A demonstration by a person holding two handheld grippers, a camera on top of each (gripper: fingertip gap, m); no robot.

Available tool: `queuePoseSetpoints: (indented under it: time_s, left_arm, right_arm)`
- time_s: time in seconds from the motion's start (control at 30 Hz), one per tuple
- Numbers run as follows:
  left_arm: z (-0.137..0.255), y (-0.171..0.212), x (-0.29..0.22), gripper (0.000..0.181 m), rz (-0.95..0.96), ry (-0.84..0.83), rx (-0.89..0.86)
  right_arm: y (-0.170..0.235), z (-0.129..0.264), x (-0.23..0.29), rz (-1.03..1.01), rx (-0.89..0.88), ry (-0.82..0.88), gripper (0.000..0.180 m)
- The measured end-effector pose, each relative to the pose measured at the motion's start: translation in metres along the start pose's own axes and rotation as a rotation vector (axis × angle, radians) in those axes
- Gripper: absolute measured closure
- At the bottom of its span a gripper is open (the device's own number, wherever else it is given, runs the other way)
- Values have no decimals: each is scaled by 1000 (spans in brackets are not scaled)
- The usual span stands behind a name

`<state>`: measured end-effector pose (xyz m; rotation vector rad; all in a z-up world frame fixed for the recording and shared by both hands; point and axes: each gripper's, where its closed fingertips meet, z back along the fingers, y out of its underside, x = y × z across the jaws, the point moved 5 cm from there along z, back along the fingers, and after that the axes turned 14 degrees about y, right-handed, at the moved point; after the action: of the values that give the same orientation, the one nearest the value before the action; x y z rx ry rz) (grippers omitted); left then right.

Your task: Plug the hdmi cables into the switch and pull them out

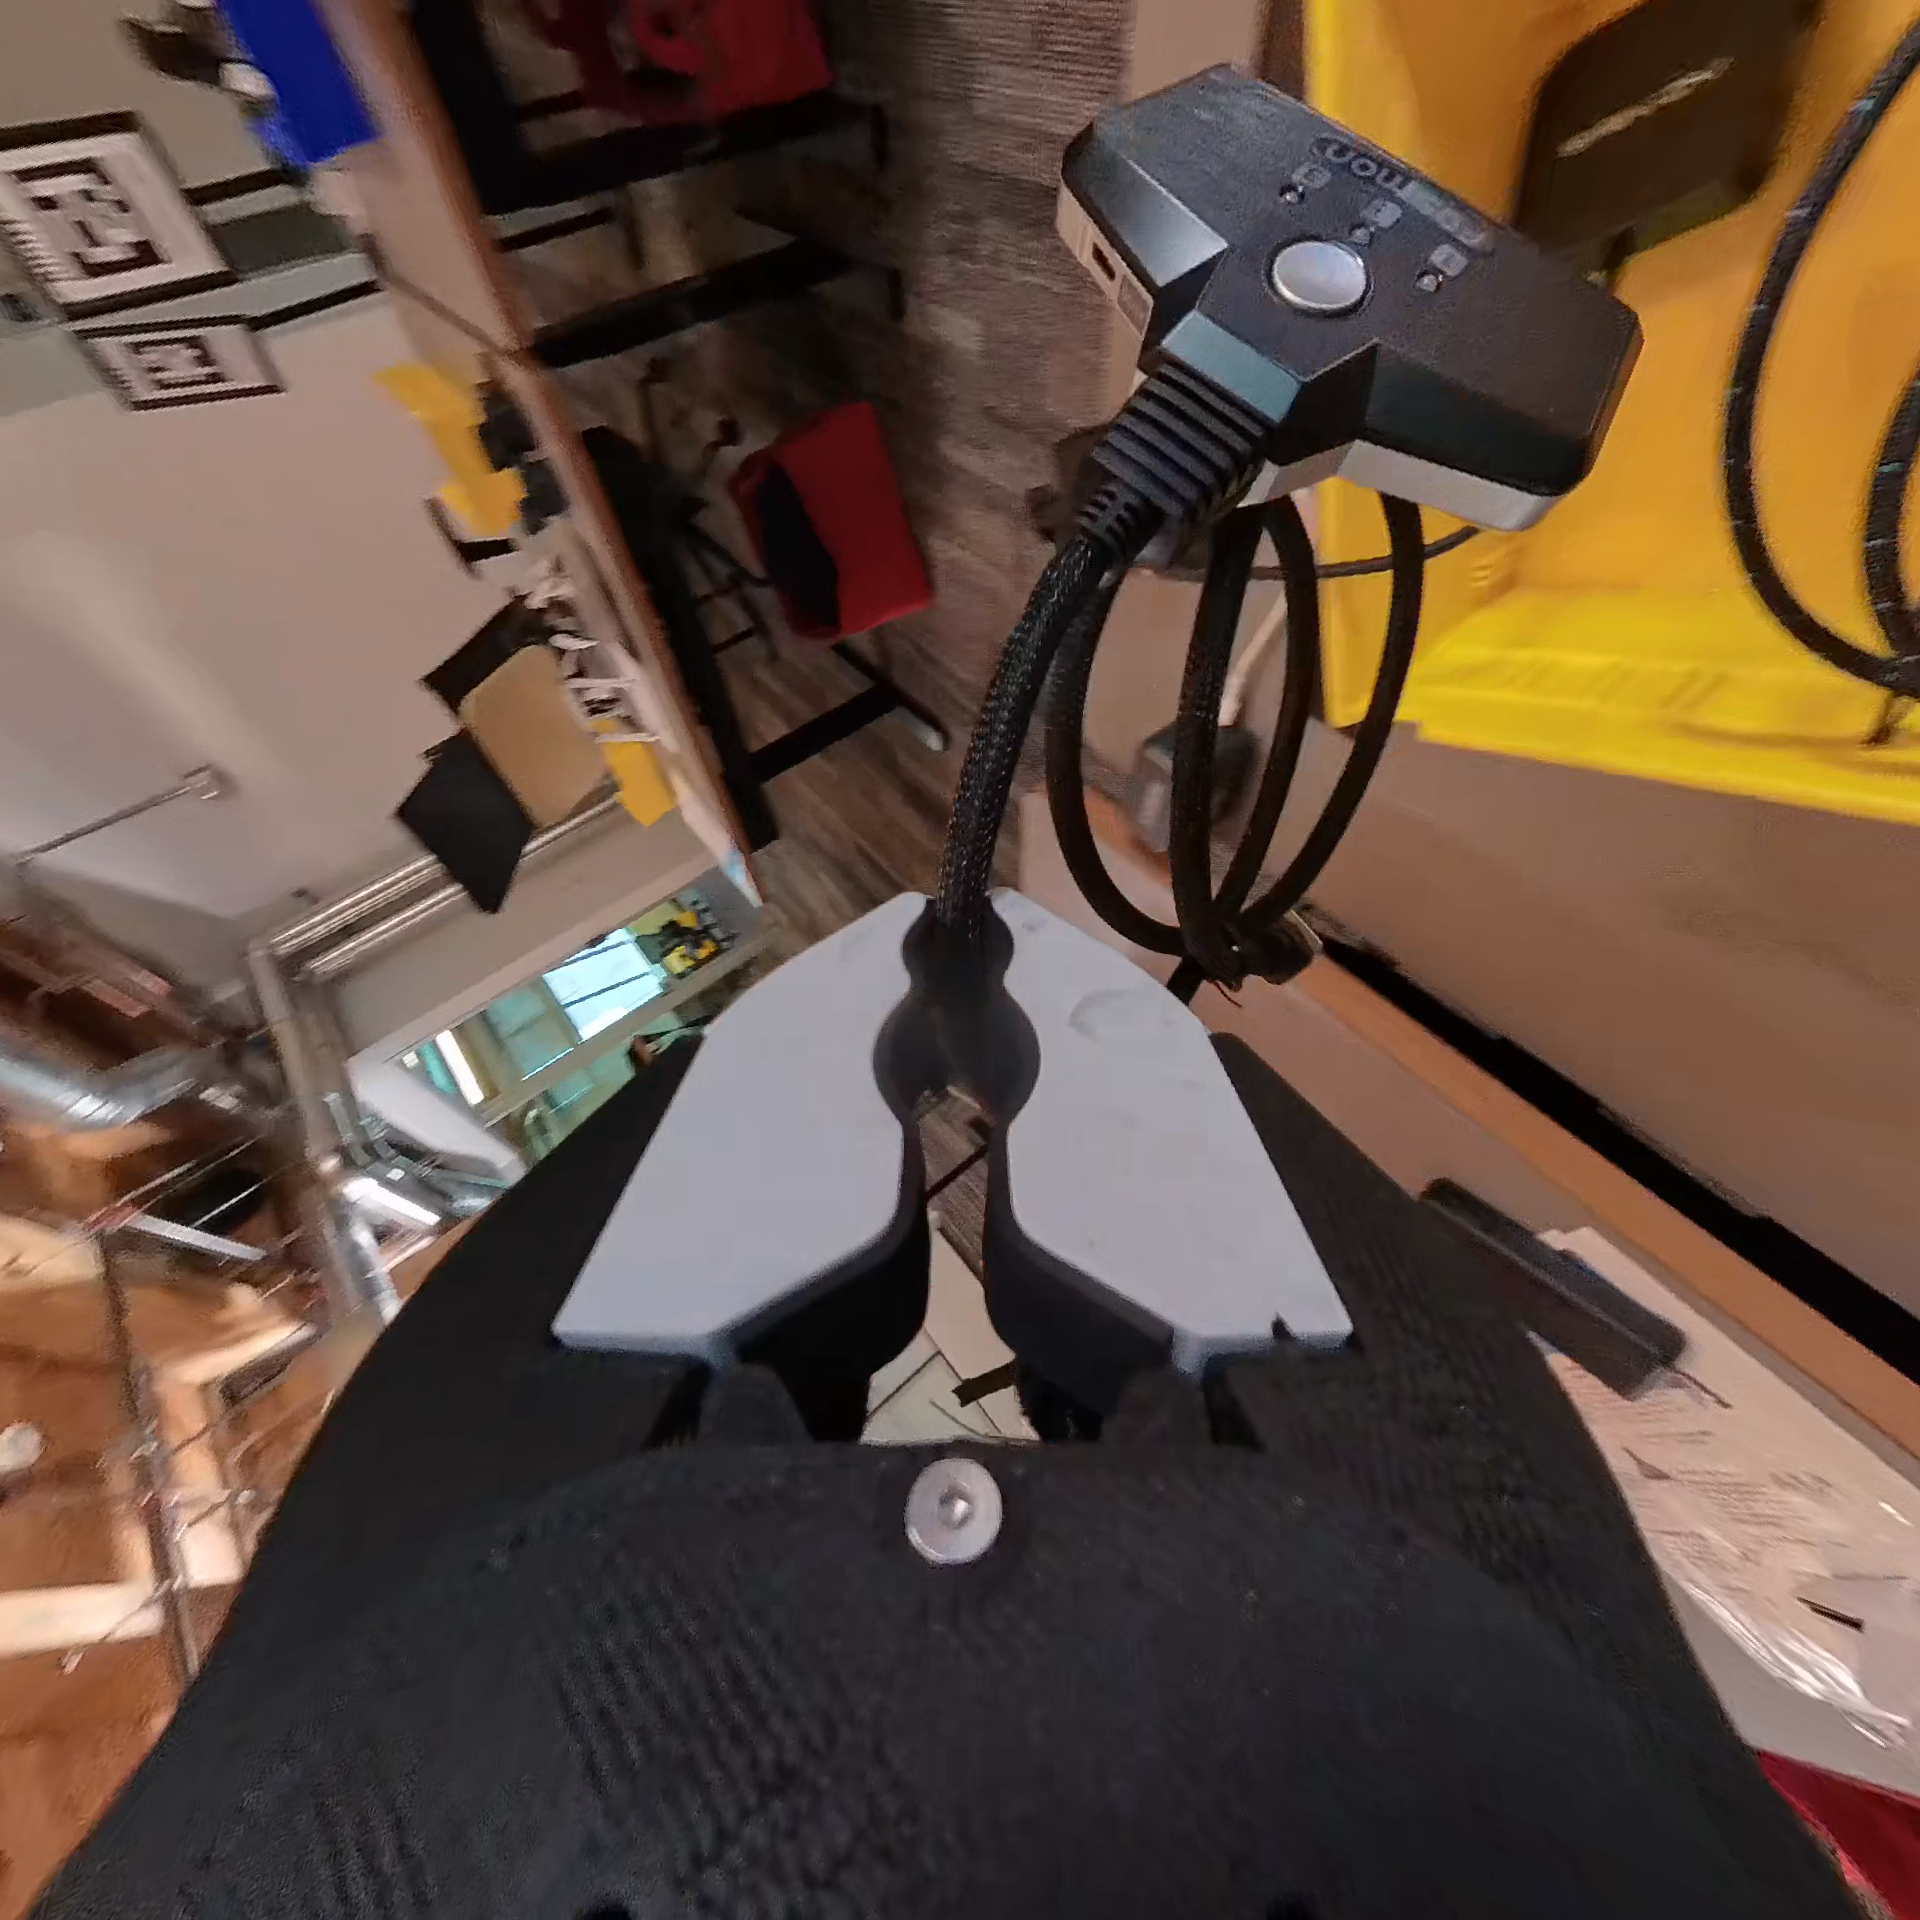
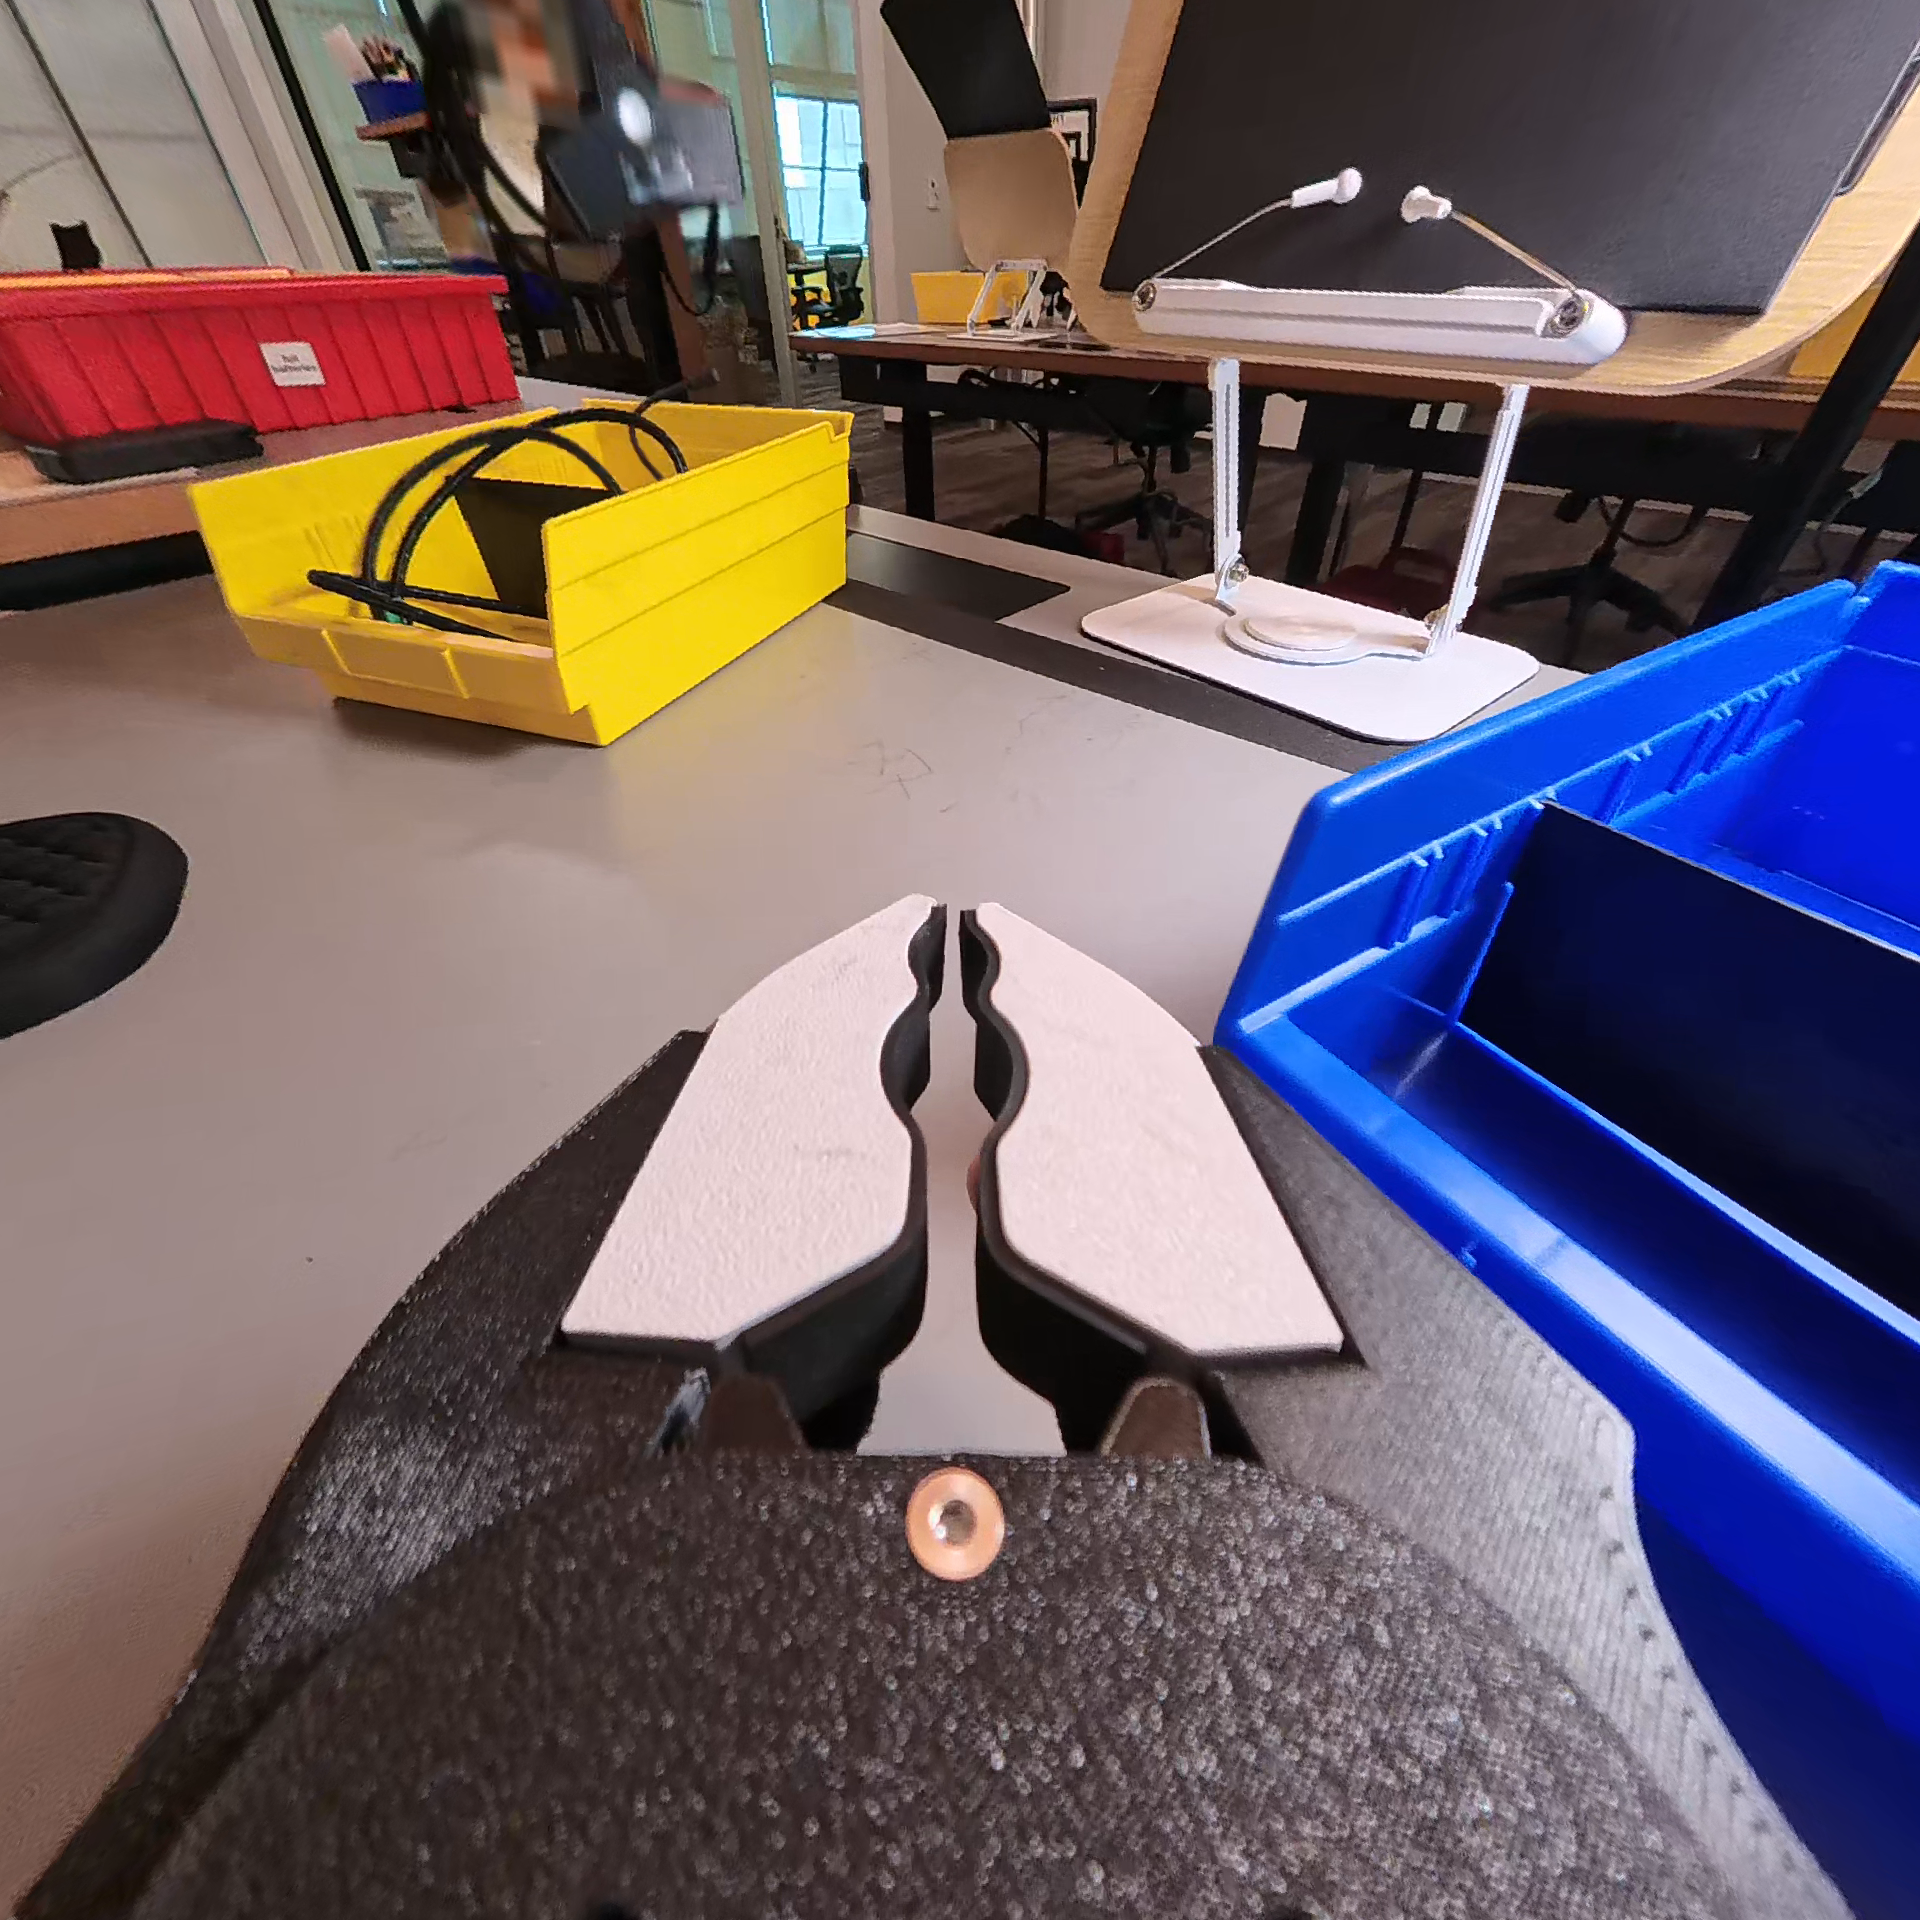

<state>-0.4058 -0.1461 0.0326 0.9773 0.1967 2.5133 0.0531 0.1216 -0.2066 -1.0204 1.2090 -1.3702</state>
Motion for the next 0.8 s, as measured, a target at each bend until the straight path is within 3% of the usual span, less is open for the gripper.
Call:
queuePoseSetpoints:
  time_s: [0.03,0.2,0.33,0.63,0.8]
  left_arm:
    - [17,4,8,175,12,-43,-11]
    - [106,6,29,175,64,-217,-161]
    - [149,-20,14,174,57,-244,-355]
    - [159,-143,-85,174,-166,-187,-796]
    - [160,-207,-149,174,-365,-139,-966]
  right_arm:
    - [-1,0,0,3,-4,1,178]
    - [-9,2,0,8,-32,4,178]
    - [-37,2,6,19,-50,-58,173]
    - [-144,-1,22,131,-131,-241,157]
    - [-154,-10,24,406,51,-387,139]
